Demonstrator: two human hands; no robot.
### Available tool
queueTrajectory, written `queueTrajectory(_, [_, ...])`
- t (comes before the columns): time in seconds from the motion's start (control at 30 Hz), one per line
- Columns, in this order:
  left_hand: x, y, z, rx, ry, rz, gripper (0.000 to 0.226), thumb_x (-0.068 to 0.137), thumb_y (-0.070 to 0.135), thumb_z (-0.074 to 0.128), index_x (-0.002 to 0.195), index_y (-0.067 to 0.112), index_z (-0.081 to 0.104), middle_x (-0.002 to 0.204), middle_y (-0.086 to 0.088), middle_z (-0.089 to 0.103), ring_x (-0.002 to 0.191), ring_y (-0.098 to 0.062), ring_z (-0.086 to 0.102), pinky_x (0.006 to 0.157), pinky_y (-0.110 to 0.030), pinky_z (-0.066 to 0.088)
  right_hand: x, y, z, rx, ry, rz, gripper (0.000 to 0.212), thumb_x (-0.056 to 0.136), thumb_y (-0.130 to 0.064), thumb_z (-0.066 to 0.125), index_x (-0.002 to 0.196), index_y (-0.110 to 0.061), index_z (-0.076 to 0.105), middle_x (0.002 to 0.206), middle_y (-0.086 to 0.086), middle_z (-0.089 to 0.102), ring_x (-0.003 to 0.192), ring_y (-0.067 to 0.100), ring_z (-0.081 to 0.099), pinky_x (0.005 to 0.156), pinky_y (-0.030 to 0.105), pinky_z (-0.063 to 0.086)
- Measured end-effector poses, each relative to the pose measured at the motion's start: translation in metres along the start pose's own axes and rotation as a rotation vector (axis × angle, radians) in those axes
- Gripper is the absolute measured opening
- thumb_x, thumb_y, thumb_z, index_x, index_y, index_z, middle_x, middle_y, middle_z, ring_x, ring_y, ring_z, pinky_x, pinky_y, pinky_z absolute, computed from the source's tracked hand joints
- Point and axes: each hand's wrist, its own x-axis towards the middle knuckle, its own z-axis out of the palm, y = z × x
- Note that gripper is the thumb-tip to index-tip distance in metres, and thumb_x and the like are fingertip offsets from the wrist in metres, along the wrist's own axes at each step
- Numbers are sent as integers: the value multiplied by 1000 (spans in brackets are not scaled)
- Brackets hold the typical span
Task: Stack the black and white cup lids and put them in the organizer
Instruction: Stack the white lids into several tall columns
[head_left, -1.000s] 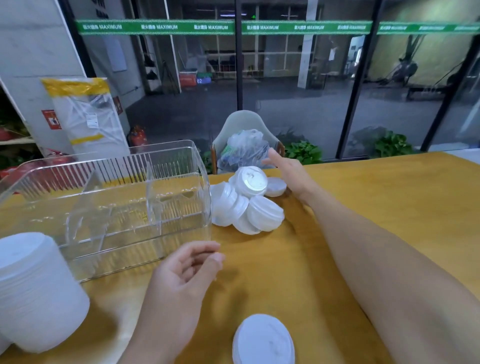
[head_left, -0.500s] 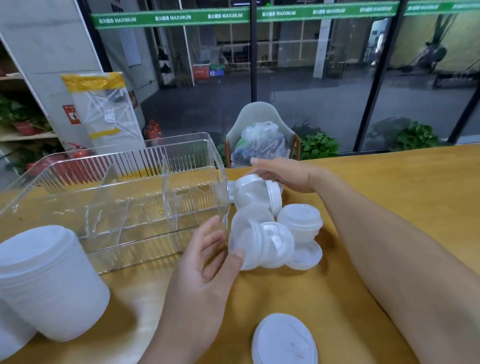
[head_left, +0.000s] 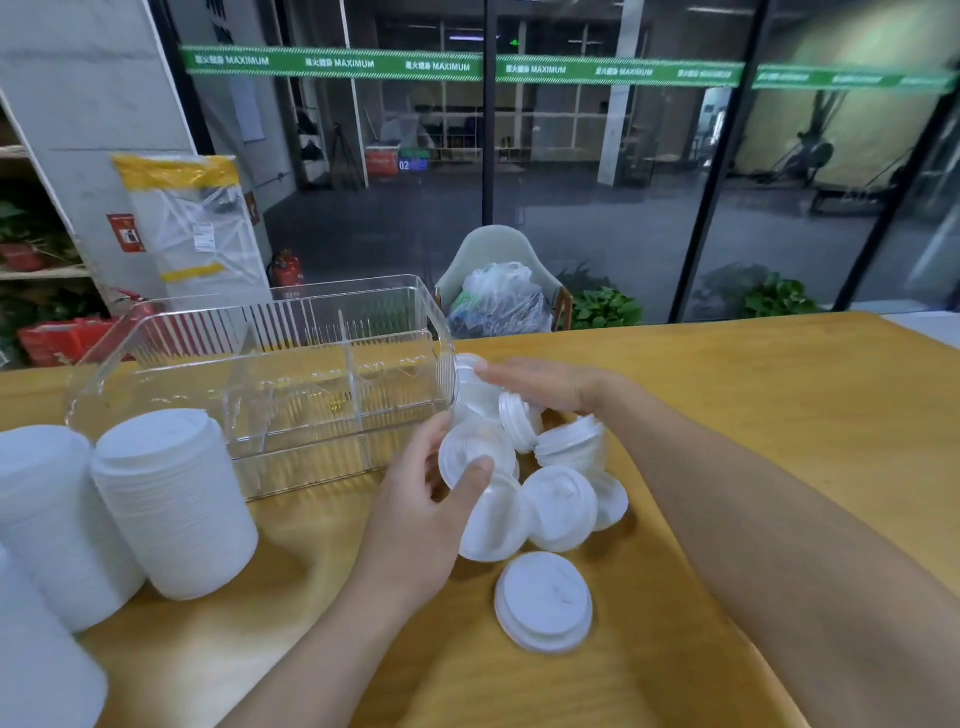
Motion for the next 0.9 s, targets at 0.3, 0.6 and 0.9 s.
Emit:
queueTrajectory(0.3, [-24, 14, -3, 51, -43, 10, 40, 103, 29, 76, 139, 42, 64, 129, 25, 73, 120, 2, 68, 108, -38, 57, -88, -9, 29, -44, 61, 46, 88, 97, -87, 35, 156, -25, 54, 158, -3, 55, 139, 21, 55, 121, 48, 41])
queueTrajectory(0.6, [-60, 27, -37, 123, -83, -28, 38, 100, 39, 78, 136, 45, 66, 127, 29, 72, 119, 6, 66, 105, -32, 55, -146, -25, 74, 115, 135, 27, 91, 89, -97, 39, 146, -31, 66, 150, -9, 64, 134, 17, 61, 112, 43, 49])
queueTrajectory(0.9, [-92, 21, -102, 227, -78, -35, 39, 103, 38, 73, 141, 45, 66, 126, 32, 72, 121, 9, 64, 102, -25, 51, -156, -69, 111, 30, 78, 16, 96, 86, -100, 39, 148, -31, 66, 156, -7, 59, 138, 19, 57, 118, 47, 44])
